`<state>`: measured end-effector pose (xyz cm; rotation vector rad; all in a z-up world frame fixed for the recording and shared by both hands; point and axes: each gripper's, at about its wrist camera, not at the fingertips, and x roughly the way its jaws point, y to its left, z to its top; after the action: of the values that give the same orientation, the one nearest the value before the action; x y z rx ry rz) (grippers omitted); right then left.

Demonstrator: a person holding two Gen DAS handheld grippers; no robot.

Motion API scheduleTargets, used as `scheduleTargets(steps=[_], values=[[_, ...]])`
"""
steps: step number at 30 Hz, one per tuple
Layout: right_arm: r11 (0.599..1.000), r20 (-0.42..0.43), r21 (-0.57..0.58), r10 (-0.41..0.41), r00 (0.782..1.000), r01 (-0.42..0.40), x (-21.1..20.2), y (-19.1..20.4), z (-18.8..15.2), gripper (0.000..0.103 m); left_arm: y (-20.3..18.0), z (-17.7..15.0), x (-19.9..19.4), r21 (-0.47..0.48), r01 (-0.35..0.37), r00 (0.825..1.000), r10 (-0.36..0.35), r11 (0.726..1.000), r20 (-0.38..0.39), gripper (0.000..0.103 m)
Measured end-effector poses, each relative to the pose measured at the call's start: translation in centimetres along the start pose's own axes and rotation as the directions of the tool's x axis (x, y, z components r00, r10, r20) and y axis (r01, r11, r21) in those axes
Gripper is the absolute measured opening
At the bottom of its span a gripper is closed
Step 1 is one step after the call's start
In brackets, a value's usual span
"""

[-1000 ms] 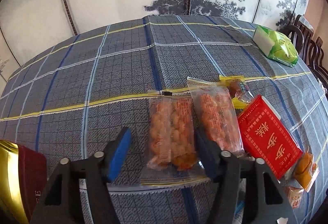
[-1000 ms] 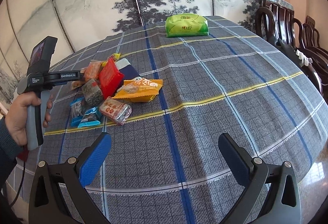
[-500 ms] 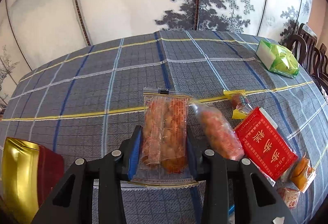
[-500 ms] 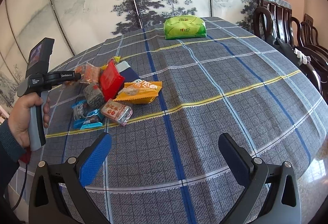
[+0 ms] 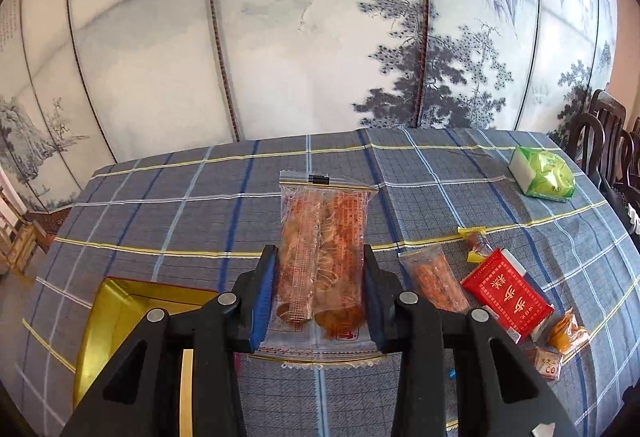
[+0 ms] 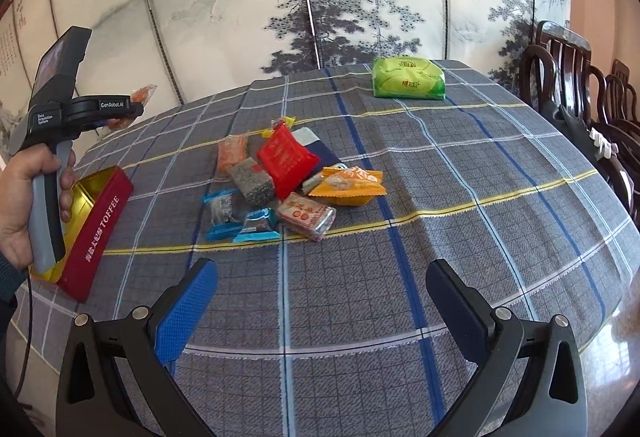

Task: Organize snacks
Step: 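Carry the cracker bag with the left tool over the gold tin and lower it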

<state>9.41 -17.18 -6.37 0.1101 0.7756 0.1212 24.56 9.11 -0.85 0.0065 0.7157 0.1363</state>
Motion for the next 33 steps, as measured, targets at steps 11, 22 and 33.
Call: scheduleTargets(steps=[11, 22, 33], values=[[0.998, 0.015, -0.054, 0.027, 1.000, -0.027, -1.9, 2.7, -0.3, 0.103, 5.8, -0.3, -2.7, -0.062, -0.075, 0.997, 0.077, 0.995, 0.021, 0.035], [0.996, 0.010, -0.077, 0.040, 0.999, -0.039, -2.3, 3.7, -0.8, 0.103, 11.2, -1.9, -2.7, -0.114, -0.155, 0.988, 0.154, 0.981, -0.019, 0.035], [0.996, -0.008, -0.075, 0.045, 0.999, -0.046, -1.7, 3.7, -1.2, 0.103, 13.9, -3.4, -1.3, -0.131, -0.209, 0.977, 0.202, 0.969, -0.069, 0.035]])
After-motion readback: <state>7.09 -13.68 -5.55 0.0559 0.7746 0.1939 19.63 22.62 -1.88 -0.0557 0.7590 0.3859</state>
